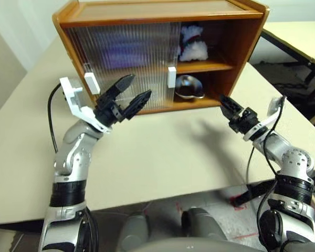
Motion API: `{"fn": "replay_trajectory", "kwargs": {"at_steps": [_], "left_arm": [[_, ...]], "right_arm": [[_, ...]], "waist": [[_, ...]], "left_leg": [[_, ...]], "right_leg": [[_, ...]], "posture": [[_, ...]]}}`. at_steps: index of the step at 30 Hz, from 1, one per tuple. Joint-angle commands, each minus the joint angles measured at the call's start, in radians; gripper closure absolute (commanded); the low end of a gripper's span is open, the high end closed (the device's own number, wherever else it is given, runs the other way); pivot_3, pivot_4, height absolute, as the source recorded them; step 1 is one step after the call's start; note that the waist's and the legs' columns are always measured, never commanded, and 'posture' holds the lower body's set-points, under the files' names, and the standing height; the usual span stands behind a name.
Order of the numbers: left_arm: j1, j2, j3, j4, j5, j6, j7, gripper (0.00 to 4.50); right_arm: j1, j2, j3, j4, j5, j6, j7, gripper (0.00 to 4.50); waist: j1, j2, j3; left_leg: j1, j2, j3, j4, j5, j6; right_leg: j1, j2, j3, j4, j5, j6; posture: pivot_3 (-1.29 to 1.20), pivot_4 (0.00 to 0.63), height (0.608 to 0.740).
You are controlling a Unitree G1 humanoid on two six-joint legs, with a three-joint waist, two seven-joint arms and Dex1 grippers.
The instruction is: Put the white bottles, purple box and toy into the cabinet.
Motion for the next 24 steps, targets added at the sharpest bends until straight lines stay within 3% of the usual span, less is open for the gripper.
{"fn": "replay_trajectory", "kwargs": {"at_steps": [1, 4, 7, 14, 24], "left_arm": [[-0.008, 0.003, -0.004, 0.024, 0.015, -0.011, -0.015, 0.0], [-0.007, 0.001, -0.003, 0.024, 0.018, -0.015, -0.017, 0.0], [0.004, 0.0, 0.001, 0.013, 0.019, -0.017, -0.014, 0.0], [0.023, 0.001, 0.01, 0.0, 0.023, -0.024, -0.005, 0.0], [0.039, -0.005, 0.017, -0.02, 0.028, -0.035, 0.018, 0.0]], "right_arm": [[0.035, -0.074, 0.224, -0.118, -0.219, -0.178, 0.125, 0.05], [0.038, -0.106, 0.36, -0.13, -0.382, -0.353, 0.175, 0.62], [0.017, -0.098, 0.451, -0.101, -0.522, -0.501, 0.173, 1.74], [-0.096, -0.001, 0.535, 0.026, -0.658, -0.594, 0.12, 4.4], [-0.3, 0.208, 0.545, 0.309, -0.787, -0.731, -0.05, 4.46]], "waist": [[-0.014, 0.0, 0.0], [-0.019, 0.0, 0.0], [-0.016, 0.0, 0.0], [-0.012, -0.003, 0.0], [0.002, -0.004, 0.0]], "left_leg": [[0.0, 0.0, 0.0, 0.0, 0.0, 0.0], [0.0, -0.001, -0.001, 0.0, 0.0, 0.0], [0.0, -0.001, -0.001, 0.0, 0.0, 0.0], [0.001, -0.002, -0.001, 0.001, 0.0, 0.0], [0.002, -0.002, -0.003, 0.001, 0.0, 0.0]], "right_leg": [[0.0, 0.0, -0.001, 0.0, 0.0, 0.0], [0.0, 0.001, 0.0, 0.0, 0.0, -0.001], [0.0, 0.0, 0.0, 0.0, -0.001, 0.0], [0.0, -0.001, 0.0, 0.0, 0.0, 0.0], [-0.001, -0.001, -0.001, 0.001, 0.0, -0.001]], "posture": [[0.07, 0.0, 0.74], [0.08, 0.0, 0.74], [0.09, 0.0, 0.74], [0.11, 0.0, 0.74], [0.15, 0.0, 0.74]]}}
